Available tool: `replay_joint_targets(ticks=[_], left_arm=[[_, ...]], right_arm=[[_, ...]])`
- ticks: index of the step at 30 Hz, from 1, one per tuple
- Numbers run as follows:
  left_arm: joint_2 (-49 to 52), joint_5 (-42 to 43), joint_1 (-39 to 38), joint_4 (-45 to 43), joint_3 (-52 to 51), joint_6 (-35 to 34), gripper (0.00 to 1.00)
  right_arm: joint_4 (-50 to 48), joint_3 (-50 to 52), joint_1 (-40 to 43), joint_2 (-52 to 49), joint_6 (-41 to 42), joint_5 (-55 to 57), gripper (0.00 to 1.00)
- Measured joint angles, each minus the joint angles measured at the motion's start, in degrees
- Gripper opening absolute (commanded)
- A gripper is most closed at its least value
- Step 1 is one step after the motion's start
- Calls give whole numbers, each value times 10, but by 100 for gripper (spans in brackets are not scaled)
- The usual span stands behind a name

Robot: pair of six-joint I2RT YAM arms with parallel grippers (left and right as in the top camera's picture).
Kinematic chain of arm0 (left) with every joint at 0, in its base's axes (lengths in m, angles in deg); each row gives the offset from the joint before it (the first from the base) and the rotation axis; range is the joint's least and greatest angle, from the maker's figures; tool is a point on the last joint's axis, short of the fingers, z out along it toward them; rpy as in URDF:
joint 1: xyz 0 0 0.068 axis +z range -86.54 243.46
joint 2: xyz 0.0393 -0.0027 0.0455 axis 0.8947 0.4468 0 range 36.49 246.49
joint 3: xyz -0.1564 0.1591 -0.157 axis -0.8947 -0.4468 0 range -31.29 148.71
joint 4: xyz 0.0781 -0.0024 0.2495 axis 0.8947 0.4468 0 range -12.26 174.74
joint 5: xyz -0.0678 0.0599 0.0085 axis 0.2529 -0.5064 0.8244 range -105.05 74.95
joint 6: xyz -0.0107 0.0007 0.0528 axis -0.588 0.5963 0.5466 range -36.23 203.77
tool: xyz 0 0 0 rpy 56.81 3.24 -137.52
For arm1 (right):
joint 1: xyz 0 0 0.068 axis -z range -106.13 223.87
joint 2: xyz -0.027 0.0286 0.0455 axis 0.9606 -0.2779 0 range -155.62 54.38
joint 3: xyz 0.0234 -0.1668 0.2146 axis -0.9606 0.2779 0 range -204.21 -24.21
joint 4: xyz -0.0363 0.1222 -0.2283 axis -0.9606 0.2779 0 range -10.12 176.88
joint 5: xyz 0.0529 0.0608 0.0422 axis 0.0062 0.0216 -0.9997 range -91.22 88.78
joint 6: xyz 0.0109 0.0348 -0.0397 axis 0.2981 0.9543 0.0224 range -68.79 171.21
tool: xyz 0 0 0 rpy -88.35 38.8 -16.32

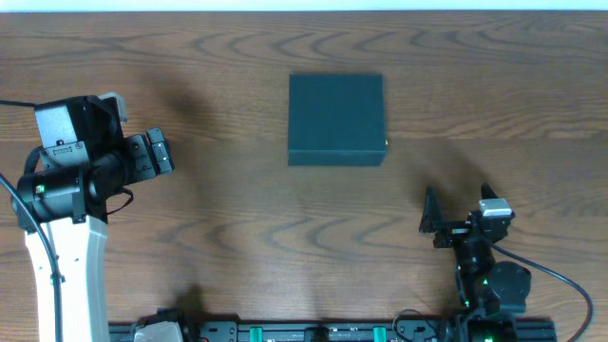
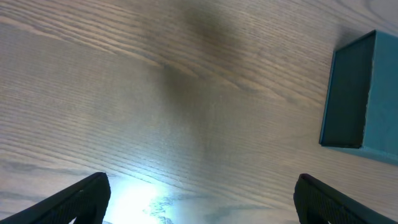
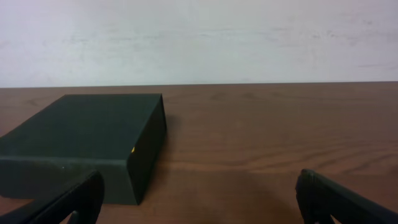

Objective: Pack container

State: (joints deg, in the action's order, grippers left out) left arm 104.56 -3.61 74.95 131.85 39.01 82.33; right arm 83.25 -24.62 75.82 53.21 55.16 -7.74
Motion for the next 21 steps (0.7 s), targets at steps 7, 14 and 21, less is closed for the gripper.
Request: replay_joint_targets(ticks=[7,14,21], left_arm=[[0,0,0,0,0,0,95],[-3,0,-2,33,0,0,95],[-138,-13,-80,-95,-58,47,95]], right_arm=[[0,0,0,0,0,1,99],[0,0,0,-1,0,1,99],[0,0,0,-2,0,2,99]])
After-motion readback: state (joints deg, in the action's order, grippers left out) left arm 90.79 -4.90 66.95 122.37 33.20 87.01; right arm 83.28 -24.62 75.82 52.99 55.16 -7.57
